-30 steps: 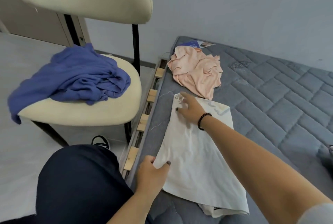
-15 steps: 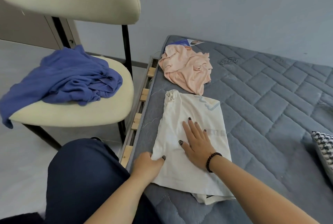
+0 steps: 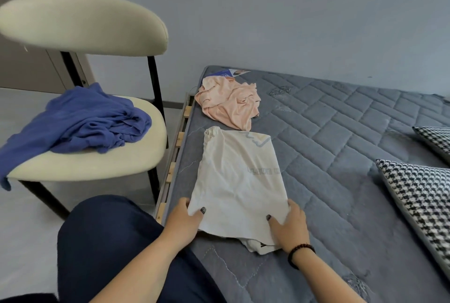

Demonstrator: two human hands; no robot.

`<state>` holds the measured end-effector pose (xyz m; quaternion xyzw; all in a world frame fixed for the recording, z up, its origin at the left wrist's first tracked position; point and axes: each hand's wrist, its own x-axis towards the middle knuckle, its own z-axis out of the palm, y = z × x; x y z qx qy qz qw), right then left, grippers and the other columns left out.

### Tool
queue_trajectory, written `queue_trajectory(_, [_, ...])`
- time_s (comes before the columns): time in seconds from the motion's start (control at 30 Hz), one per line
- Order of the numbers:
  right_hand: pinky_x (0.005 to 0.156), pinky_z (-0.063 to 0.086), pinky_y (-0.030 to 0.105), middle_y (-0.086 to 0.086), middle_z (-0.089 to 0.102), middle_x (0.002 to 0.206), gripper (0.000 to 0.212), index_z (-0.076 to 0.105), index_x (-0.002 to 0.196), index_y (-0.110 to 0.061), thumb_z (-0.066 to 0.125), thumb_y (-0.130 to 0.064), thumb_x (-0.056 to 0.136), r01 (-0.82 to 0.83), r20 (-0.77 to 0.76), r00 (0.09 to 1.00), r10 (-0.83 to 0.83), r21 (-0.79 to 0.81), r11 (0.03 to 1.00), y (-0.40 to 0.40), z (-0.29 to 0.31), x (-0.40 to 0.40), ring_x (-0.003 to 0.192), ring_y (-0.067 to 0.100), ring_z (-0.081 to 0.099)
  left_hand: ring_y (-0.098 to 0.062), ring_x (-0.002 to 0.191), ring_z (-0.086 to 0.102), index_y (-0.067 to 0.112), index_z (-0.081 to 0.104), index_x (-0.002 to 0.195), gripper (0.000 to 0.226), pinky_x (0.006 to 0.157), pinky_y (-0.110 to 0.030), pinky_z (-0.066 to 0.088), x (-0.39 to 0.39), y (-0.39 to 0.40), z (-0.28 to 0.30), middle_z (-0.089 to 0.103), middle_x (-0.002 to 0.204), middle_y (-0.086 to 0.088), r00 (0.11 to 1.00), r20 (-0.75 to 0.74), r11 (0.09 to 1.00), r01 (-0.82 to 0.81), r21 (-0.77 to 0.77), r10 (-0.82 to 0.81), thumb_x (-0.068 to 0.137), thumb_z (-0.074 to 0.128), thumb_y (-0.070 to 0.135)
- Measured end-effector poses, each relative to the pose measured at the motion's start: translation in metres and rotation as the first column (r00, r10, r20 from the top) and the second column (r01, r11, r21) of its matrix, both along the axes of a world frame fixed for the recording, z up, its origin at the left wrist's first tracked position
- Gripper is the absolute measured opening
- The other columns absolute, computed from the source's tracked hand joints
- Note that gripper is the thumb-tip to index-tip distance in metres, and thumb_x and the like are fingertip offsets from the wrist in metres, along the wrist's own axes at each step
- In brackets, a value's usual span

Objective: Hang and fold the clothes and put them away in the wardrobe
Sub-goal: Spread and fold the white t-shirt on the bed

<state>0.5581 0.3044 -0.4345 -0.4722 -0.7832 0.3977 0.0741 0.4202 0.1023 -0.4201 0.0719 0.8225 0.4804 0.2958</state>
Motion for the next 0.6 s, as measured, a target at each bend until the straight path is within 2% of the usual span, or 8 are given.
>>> queue_trajectory(0.07, [0.084,0.044,0.028,0.004,0.052,0.127,0.06,0.033,0.14,-0.017,0.063,-0.019,0.088,-0.007,-0.046,0.999,0.002,-0.117,0.993,0.006,0.005,0.006,0.097,0.016,0.048,-0.012,0.111,0.052,0.022,0.032,0.145,0.054,0.091,-0.026,0.044,0.006,-0.002,0.006,0.049,0.132,0.01,0.999,-0.042,0.996,0.008,0.085,-0.005,0.096,0.055,0.022])
queue_trajectory(0.13, [0.084,0.044,0.026,-0.005,0.051,0.123,0.056,0.036,0.139,-0.022,0.061,-0.014,0.09,-0.045,-0.137,0.99,0.021,-0.176,0.983,0.014,0.01,0.016,0.102,0.016,0.051,-0.008,0.115,0.048,0.028,0.025,0.15,0.059,0.095,-0.023,0.042,0.012,-0.003,0.015,0.042,0.134,0.017,0.996,-0.076,0.987,0.061,0.151,-0.05,0.098,0.052,0.018])
queue_trajectory(0.2, [0.078,0.047,0.021,-0.008,0.054,0.119,0.049,0.045,0.134,-0.026,0.059,-0.008,0.091,-0.091,-0.219,0.975,0.039,-0.231,0.969,0.021,0.017,0.028,0.1,0.014,0.057,-0.008,0.093,0.058,0.026,0.042,0.144,0.048,0.075,-0.018,0.051,0.019,-0.005,0.026,0.054,0.126,0.014,0.997,-0.037,0.973,0.077,0.217,-0.07,0.099,0.05,0.012])
queue_trajectory(0.23, [0.069,0.049,0.016,-0.007,0.059,0.112,0.041,0.054,0.127,-0.023,0.057,-0.005,0.091,-0.103,-0.25,0.968,0.03,-0.286,0.953,0.024,0.022,0.033,0.089,0.01,0.06,-0.007,0.077,0.058,0.025,0.05,0.138,0.042,0.064,-0.017,0.051,0.022,-0.008,0.03,0.061,0.117,0.01,0.997,-0.012,0.968,0.074,0.238,-0.073,0.098,0.05,0.01])
queue_trajectory(0.33, [0.043,0.04,0.017,0.002,0.065,0.081,0.024,0.074,0.1,-0.007,0.053,0.0,0.091,-0.155,-0.354,0.934,-0.048,-0.524,0.838,0.03,0.036,0.049,0.052,0.008,0.053,-0.005,0.058,0.053,0.027,0.063,0.123,0.034,0.054,-0.017,0.047,0.027,-0.016,0.043,0.068,0.103,0.006,0.998,0.044,0.957,0.027,0.288,-0.041,0.094,0.057,0.009])
queue_trajectory(0.4, [0.042,0.038,0.022,0.013,0.062,0.078,0.022,0.076,0.089,-0.003,0.054,-0.002,0.089,-0.202,-0.419,0.9,-0.118,-0.643,0.739,0.035,0.044,0.056,0.051,0.016,0.049,-0.007,0.058,0.053,0.031,0.069,0.113,0.031,0.054,-0.021,0.046,0.025,-0.018,0.054,0.07,0.1,0.005,0.992,0.128,0.938,-0.037,0.345,-0.008,0.092,0.06,0.01])
queue_trajectory(0.5, [0.046,0.047,0.024,0.016,0.066,0.082,0.017,0.074,0.086,0.0,0.062,-0.01,0.08,-0.255,-0.48,0.855,-0.196,-0.719,0.646,0.044,0.057,0.051,0.058,0.017,0.058,-0.011,0.051,0.051,0.03,0.073,0.107,0.028,0.054,-0.025,0.041,0.013,-0.01,0.068,0.072,0.089,0.001,0.968,0.244,0.897,-0.153,0.414,0.053,0.092,0.059,0.01])
queue_trajectory(0.6, [0.052,0.056,0.023,0.015,0.07,0.089,0.042,0.072,0.093,0.0,0.087,-0.019,0.058,-0.385,-0.573,0.772,-0.274,-0.765,0.515,0.054,0.069,0.029,0.067,0.018,0.068,-0.011,0.049,0.053,0.021,0.073,0.103,0.024,0.049,-0.021,0.041,-0.009,0.01,0.077,0.069,0.072,-0.002,0.932,0.337,0.824,-0.292,0.485,0.132,0.094,0.055,0.008])
